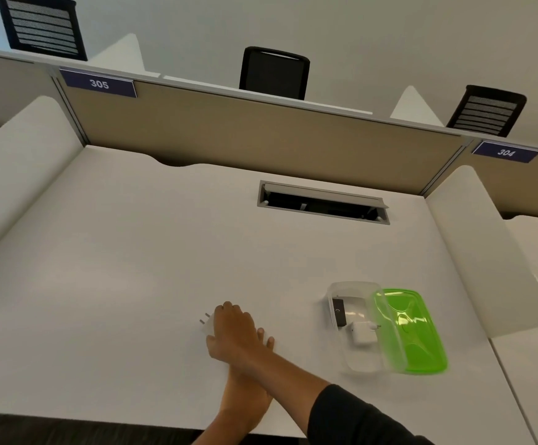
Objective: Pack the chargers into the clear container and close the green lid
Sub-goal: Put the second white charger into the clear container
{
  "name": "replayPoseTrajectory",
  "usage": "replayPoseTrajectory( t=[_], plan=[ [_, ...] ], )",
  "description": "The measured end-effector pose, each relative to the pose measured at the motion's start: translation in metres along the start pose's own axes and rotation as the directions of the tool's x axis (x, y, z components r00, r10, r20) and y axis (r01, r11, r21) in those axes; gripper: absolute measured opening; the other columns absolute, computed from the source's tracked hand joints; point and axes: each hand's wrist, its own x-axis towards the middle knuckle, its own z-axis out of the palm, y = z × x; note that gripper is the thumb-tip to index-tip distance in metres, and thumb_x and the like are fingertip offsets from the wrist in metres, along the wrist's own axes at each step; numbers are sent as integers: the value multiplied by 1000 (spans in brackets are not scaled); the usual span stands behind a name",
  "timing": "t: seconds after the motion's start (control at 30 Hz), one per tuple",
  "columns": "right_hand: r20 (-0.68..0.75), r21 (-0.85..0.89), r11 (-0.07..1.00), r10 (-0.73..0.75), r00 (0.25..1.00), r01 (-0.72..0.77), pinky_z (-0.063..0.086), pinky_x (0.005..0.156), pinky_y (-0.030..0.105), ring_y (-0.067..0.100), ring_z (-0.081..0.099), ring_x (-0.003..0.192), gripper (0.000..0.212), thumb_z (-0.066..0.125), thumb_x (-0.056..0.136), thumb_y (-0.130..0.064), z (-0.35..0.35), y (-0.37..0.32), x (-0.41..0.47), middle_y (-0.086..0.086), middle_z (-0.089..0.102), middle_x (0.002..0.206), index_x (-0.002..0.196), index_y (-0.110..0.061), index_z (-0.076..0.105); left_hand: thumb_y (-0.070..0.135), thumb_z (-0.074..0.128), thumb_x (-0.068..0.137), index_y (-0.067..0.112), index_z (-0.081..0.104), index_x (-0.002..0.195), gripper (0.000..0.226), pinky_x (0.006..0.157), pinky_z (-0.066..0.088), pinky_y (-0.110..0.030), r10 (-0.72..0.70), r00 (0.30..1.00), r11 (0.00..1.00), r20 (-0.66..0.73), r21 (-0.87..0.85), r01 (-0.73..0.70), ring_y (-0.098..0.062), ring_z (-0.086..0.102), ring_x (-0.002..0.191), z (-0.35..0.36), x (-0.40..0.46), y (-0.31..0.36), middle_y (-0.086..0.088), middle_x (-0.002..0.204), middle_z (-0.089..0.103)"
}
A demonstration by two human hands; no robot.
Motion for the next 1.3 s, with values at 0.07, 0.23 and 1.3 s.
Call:
replayPoseTrajectory(
  t=[0.07, 0.23, 1.3],
  plan=[
    [-36, 8, 1000, 4, 999, -4, 50, 95, 47, 33, 58, 114, 43, 68, 91, -33, -16, 9, 1, 13, 61, 124, 123, -6, 57, 56, 34, 107, 32, 15, 168, 69, 131, 22, -44, 169, 979, 974, -113, 172, -148, -22, 26, 160, 8, 4, -13, -1, 175, 23],
    [-154, -19, 1000, 12, 988, -16, 53, 89, 44, 29, 57, 116, 49, 65, 89, -45, -58, 50, -7, 7, 63, 124, 124, -12, 59, 66, 35, 105, 14, 38, 163, 78, 123, 17, -63, 246, 968, 850, -54, 492, -188, -35, 29, 159, 17, 9, -28, -13, 172, 26],
    [239, -308, 949, 148, 960, -70, 46, 94, 36, 23, 59, 109, 62, 83, 67, -45, -93, 263, -120, 2, 64, 118, 123, -23, 71, 69, 34, 103, 19, 17, 169, 85, 125, 10, -60, 265, 964, 785, -13, 584, -207, -31, 8, 164, 20, 11, -32, -11, 178, 8]
  ],
)
